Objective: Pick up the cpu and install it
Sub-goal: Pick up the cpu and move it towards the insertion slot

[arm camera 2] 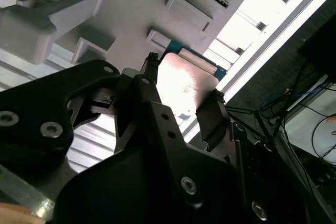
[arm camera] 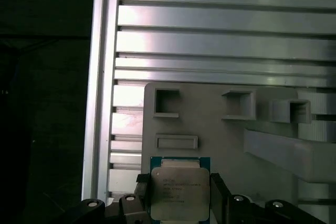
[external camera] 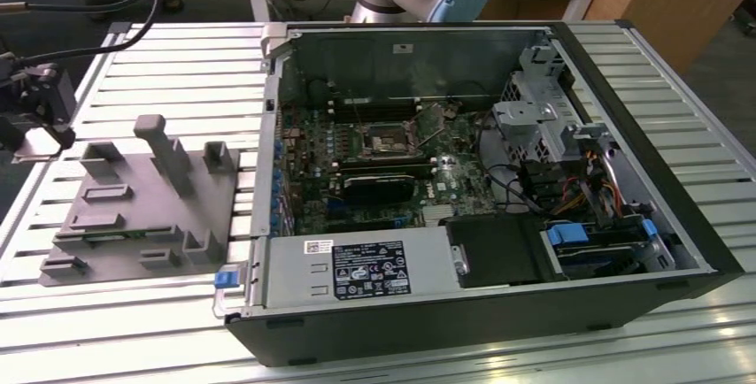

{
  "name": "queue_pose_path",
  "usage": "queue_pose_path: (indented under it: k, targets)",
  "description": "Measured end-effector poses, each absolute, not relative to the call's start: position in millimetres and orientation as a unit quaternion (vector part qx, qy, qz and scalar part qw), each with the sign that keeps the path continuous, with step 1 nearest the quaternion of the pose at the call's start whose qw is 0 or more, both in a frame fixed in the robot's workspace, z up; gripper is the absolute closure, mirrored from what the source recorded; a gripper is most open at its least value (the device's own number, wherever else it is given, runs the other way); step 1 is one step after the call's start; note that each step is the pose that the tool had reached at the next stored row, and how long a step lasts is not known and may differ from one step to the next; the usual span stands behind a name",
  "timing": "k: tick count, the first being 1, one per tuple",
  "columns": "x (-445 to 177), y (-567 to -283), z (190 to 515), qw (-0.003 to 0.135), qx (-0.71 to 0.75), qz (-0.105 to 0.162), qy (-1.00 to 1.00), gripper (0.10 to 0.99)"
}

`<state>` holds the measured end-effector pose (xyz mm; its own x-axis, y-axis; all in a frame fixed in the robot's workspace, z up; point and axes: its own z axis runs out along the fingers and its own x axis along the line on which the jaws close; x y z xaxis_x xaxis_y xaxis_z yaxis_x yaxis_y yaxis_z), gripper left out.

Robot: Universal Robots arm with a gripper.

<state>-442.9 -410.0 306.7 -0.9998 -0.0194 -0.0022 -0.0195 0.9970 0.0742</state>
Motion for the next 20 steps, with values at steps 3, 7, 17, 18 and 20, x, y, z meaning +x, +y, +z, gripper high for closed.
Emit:
queue_pose_path:
  k: [3, 7, 17, 18, 20]
  targets:
    - [-442.9, -409.8, 311.7, 0.001, -0.010, 0.037, 0.999, 0.545]
    - [-442.9, -409.5, 317.6, 0.001, -0.010, 0.037, 0.999, 0.545]
    - [-442.9, -408.5, 332.3, 0.001, -0.010, 0.037, 0.999, 0.545]
    - [-442.9, -408.3, 334.0, 0.001, -0.010, 0.037, 0.999, 0.545]
    - [-442.8, -408.0, 337.6, 0.001, -0.010, 0.037, 0.999, 0.545]
